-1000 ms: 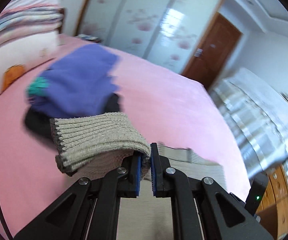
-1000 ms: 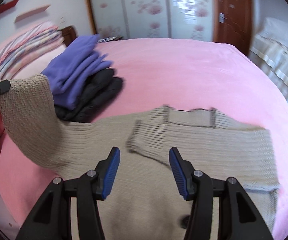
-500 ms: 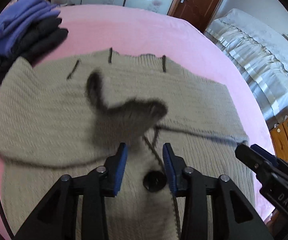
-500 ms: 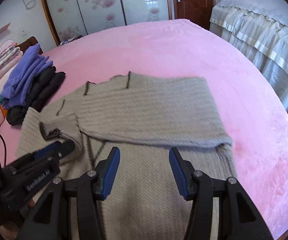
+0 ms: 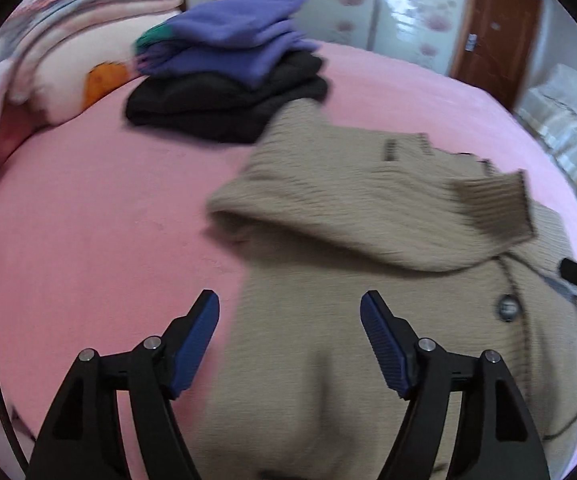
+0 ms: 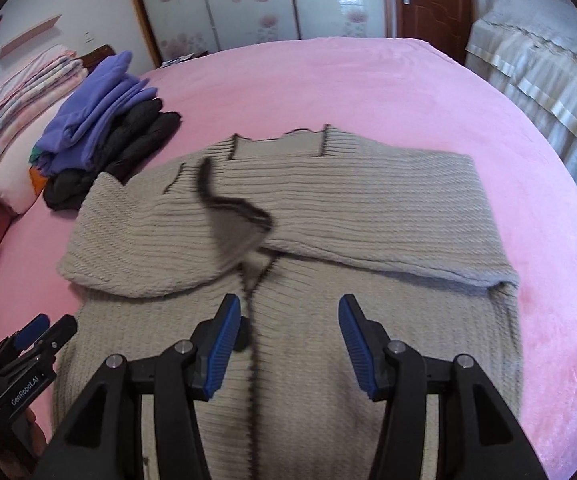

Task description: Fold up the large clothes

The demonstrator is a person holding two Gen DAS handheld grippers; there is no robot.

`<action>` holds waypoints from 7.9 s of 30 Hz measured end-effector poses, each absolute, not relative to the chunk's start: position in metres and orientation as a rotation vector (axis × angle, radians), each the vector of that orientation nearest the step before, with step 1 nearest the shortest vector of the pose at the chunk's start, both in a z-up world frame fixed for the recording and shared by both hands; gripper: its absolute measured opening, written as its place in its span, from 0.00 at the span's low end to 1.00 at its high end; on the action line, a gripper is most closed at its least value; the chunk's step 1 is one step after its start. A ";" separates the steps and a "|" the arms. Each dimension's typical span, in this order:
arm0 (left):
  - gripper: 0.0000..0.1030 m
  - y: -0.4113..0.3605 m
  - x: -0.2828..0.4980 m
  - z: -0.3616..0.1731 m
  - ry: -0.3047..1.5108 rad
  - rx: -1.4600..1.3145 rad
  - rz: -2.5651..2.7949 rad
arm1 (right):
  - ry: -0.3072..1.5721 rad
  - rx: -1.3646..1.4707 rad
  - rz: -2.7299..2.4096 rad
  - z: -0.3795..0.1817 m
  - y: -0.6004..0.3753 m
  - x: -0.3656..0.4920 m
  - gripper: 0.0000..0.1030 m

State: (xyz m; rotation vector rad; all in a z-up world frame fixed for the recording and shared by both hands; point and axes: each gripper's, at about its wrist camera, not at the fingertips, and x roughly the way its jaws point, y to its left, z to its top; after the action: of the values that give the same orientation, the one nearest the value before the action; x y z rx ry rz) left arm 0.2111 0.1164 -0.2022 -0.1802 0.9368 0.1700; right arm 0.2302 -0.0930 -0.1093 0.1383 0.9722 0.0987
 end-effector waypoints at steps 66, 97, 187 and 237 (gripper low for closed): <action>0.51 0.161 0.324 -0.255 1.024 -0.389 0.216 | 1.118 0.319 -0.077 -0.179 -0.196 0.409 0.50; 0.47 0.187 0.279 -0.178 0.921 -0.392 0.181 | 1.051 -0.022 -0.113 -0.121 -0.166 0.309 0.40; 0.95 0.100 -0.033 -0.023 0.692 -0.097 -0.130 | 0.648 0.143 0.107 0.022 -0.173 -0.074 0.56; 0.71 0.151 -0.026 -0.314 1.377 -0.217 -0.399 | 1.225 0.387 0.099 -0.218 -0.255 -0.078 0.56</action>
State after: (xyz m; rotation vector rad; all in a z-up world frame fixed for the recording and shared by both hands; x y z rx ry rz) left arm -0.0263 0.1507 -0.3142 -0.2172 1.3770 -0.3994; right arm -0.0776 -0.2549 -0.2177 0.3867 1.2250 0.0993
